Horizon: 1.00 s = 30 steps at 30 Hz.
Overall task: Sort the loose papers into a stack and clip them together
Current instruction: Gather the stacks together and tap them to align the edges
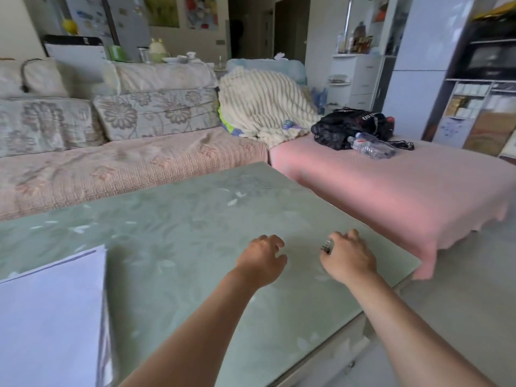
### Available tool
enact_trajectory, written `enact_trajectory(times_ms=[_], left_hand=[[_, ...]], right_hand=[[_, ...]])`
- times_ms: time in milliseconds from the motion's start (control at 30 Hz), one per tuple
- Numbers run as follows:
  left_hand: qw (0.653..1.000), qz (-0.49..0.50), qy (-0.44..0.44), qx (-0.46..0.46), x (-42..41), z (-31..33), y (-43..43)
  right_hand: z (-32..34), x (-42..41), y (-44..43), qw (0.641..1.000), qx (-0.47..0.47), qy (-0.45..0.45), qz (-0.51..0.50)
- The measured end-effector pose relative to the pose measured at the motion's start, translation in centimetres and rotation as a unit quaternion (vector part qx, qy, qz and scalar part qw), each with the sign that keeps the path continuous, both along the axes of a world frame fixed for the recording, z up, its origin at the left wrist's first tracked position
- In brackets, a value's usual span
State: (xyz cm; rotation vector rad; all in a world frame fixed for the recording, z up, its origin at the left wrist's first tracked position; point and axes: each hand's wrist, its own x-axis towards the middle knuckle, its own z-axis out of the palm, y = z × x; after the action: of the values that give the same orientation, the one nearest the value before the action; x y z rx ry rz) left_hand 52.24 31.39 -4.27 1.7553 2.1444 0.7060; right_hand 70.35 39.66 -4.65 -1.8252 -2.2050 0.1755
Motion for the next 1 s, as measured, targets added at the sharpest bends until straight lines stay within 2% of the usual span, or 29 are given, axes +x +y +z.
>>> enact_trajectory(times_ms=[133, 333, 400, 500, 667, 867, 1000], left_hand=[[0.999, -0.017, 0.026, 0.008, 1.4, -1.1, 1.9], [0.998, -0.027, 0.040, 0.037, 1.3, -1.9, 2.2], [0.998, -0.021, 0.043, 0.049, 1.2, -2.1, 1.9], [0.997, -0.020, 0.047, 0.053, 1.3, -2.2, 1.9], [0.997, -0.029, 0.021, 0.064, 2.0, -1.8, 2.1], [0.994, -0.002, 0.008, 0.105, -1.1, -1.3, 0.2], [0.992, 0.010, 0.026, 0.122, -4.7, -0.4, -3.5]], right_hand=[[-1.0, 0.7, 1.5, 0.995, -0.020, 0.056, 0.083], [-1.2, -1.4, 1.3, 0.962, -0.055, 0.128, 0.236], [-1.0, -1.8, 1.1, 0.951, -0.082, 0.151, 0.256], [-0.6, -1.0, 1.4, 0.946, -0.122, 0.188, 0.233], [-0.5, 0.0, 1.3, 0.952, -0.136, 0.181, 0.205], [0.0, -2.6, 0.4, 0.957, -0.102, 0.113, 0.247], [0.8, -6.7, -1.7, 0.949, -0.120, 0.088, 0.279]])
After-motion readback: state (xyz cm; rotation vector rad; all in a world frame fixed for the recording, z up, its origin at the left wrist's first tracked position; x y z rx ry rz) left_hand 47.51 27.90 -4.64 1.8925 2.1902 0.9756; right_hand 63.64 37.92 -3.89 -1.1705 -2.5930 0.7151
